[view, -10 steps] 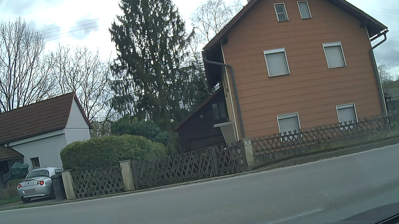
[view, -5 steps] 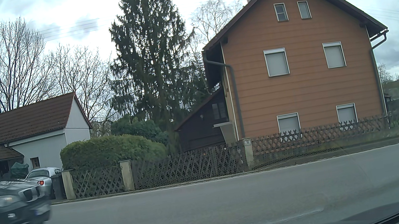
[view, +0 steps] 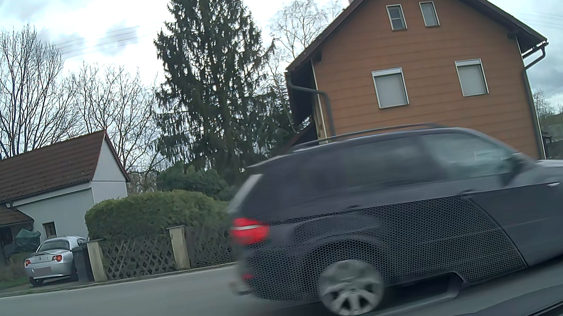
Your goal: Follow the waypoints while adhering to traffic rules and regulations
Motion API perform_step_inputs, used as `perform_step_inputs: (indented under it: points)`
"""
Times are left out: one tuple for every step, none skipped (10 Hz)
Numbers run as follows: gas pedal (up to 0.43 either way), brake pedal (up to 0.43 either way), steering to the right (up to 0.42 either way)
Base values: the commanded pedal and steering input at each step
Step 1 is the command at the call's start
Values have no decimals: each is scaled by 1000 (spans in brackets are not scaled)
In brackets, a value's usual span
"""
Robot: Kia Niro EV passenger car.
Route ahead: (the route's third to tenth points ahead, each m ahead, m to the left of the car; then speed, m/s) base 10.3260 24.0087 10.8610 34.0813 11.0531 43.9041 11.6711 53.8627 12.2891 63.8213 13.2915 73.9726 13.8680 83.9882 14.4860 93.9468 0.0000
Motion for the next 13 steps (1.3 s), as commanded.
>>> perform_step_inputs:
  points:
    - [0, 0, -21]
    - [0, 0, -32]
    - [0, 0, -47]
    - [0, 0, -77]
    - [79, 0, -109]
    - [130, 0, -156]
    - [189, 0, -209]
    - [209, 0, -265]
    - [240, 0, -343]
    - [248, 0, -427]
    - [248, 0, -451]
    - [248, 0, -445]
    - [248, 0, -429]
